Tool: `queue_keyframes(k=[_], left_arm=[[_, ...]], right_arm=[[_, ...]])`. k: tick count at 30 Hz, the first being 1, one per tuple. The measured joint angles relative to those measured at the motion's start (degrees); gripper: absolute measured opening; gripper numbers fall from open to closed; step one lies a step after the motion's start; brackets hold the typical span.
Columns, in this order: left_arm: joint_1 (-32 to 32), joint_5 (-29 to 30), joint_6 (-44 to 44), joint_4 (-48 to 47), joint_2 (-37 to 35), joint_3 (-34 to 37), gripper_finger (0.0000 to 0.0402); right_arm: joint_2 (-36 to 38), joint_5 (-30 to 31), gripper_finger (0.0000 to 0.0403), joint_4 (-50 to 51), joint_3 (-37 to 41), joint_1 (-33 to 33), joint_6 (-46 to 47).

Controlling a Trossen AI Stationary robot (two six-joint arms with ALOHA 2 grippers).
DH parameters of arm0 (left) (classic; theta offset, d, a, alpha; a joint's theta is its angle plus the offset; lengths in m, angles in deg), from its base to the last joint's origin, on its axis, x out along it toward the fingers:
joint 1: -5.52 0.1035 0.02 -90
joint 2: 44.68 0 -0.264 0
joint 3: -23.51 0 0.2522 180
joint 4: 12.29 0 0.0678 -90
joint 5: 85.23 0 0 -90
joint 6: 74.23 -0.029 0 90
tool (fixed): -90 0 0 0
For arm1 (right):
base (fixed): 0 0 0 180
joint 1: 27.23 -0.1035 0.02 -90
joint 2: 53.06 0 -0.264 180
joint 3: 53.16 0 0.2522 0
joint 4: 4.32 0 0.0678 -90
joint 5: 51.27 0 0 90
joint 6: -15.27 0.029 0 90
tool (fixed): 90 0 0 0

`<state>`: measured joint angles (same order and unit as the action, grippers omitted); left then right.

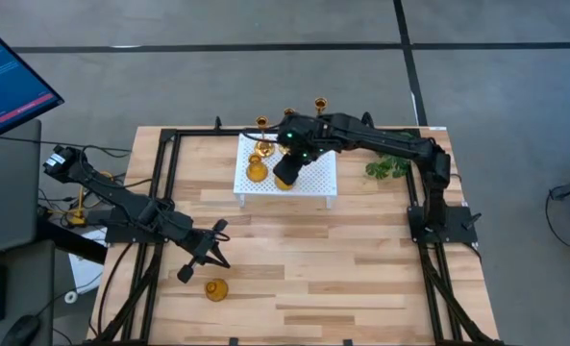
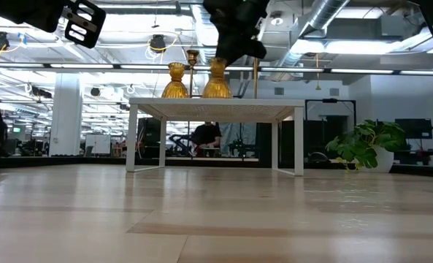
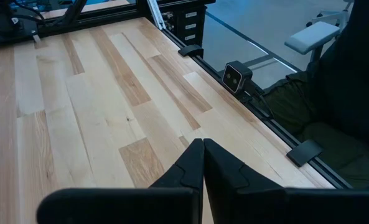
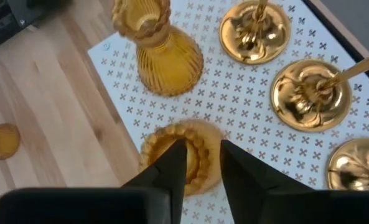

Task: Pick & Place candle stick holders
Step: Put the right yellow glass candle holder on the shelf aligned with the other yellow glass candle holder

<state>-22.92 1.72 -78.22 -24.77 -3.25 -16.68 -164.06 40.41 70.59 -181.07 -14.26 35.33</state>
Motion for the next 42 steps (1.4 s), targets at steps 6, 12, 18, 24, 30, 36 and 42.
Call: queue_keyframes(k=[6, 12, 18, 24, 30, 36, 42], left_arm=[[0.0, 0.0, 0.42, 0.0, 0.0, 0.0, 0.0008], [0.0, 0.0, 0.44, -0.02, 0.0, 0.0, 0.0006], [0.0, 0.0, 0.44, -0.07, 0.0, 0.0, 0.001], [0.0, 0.0, 0.44, -0.45, 0.0, 0.0, 0.0007], [0.0, 0.0, 0.44, -0.48, 0.0, 0.0, 0.0008], [0.0, 0.0, 0.44, -1.79, 0.0, 0.0, 0.0007], [-0.09, 0.0, 1.42, -2.84, 0.0, 0.0, 0.0008]], right_arm=[[0.21, -0.11, 0.0093, -0.34, 0.0, 0.07, -0.01], [0.41, -0.05, 0.008, 1.7, -5.7, -0.3, -0.49], [0.53, 0.68, 0.0055, 4.5, -12.7, -3.68, -0.99], [-0.25, 12.95, 0.0006, 9.18, -12.79, -12.33, -1.47], [-0.68, 19.71, 0.0001, 6.5, -7.28, -18.63, 2.13], [-0.76, 22.37, 0.0, -2.61, 0.38, -20.05, 2.23], [-0.84, 22.48, 0.0, -11.47, 8.14, -18.58, -0.52]])
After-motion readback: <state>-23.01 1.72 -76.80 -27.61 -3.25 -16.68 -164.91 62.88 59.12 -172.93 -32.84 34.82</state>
